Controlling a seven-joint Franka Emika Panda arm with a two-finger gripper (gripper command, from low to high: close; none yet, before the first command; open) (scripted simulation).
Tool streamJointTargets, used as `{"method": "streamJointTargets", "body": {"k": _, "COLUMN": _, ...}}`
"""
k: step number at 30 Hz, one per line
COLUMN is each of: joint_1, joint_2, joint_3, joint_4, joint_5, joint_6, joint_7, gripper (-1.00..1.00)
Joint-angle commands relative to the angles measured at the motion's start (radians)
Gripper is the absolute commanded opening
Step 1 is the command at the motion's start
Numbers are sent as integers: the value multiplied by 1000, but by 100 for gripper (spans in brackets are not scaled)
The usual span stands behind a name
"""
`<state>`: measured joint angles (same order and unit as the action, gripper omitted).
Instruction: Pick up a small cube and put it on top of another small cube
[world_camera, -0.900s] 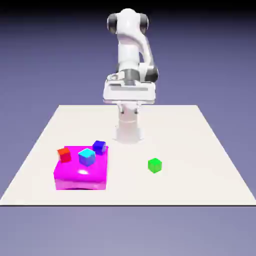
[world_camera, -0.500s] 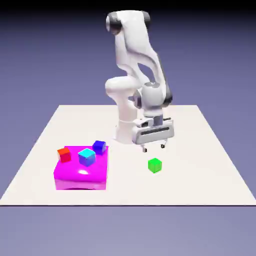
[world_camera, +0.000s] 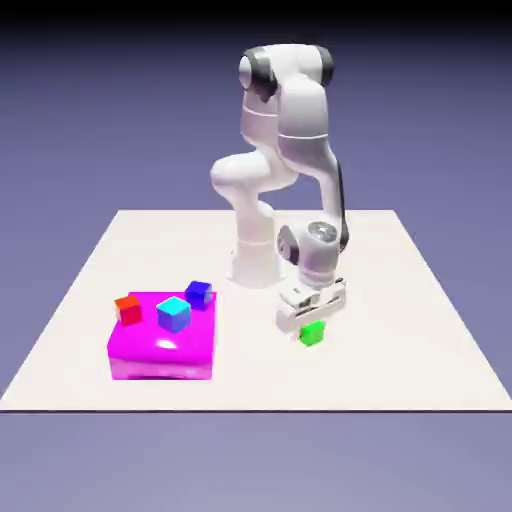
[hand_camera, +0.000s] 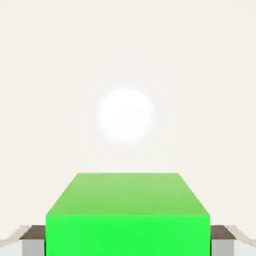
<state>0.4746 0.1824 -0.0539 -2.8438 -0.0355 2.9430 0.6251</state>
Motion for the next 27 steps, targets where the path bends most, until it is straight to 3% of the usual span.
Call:
{"method": "streamJointTargets", "body": {"k": 1, "joint_1": 2, "joint_2": -36, "joint_3": -3, "joint_4": -4, "joint_5": -2, "joint_6": -32, "joint_7": 1, "gripper": -100}}
{"method": "streamJointTargets", "body": {"k": 7, "joint_1": 13, "joint_2": -210, "joint_3": -16, "joint_4": -26, "joint_5": -14, "joint_6": -185, "joint_7": 9, "gripper": -100}}
{"method": "streamJointTargets", "body": {"k": 22, "joint_1": -484, "joint_2": -269, "joint_3": -560, "joint_4": 461, "joint_5": -65, "joint_6": -711, "joint_7": -131, "gripper": -100}}
{"method": "streamJointTargets", "body": {"k": 24, "joint_1": -502, "joint_2": -271, "joint_3": -579, "joint_4": 478, "joint_5": -67, "joint_6": -730, "joint_7": -136, "gripper": -100}}
{"method": "streamJointTargets", "body": {"k": 27, "joint_1": -519, "joint_2": -170, "joint_3": -567, "joint_4": 432, "joint_5": 7, "joint_6": -600, "joint_7": -191, "gripper": -100}}
